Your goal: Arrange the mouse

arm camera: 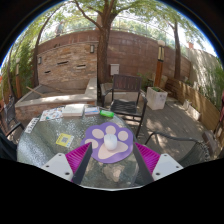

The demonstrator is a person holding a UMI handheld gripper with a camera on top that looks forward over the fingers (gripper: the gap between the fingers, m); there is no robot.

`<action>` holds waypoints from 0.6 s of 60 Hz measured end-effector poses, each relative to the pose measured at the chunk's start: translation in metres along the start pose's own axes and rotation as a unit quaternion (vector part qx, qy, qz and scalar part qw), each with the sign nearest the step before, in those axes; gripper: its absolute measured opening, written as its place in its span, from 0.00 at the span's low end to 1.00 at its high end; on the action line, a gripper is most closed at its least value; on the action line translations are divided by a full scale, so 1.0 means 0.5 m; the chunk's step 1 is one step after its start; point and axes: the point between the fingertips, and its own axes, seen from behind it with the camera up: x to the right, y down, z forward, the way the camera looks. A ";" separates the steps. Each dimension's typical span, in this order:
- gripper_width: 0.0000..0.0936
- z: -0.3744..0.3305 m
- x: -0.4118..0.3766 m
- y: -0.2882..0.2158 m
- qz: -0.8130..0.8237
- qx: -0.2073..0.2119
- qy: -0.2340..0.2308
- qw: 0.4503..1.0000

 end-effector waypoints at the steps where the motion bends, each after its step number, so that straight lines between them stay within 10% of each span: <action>1: 0.91 -0.020 0.003 0.000 -0.001 0.003 0.001 1.000; 36: 0.91 -0.342 -0.007 0.056 -0.023 0.017 0.020 0.999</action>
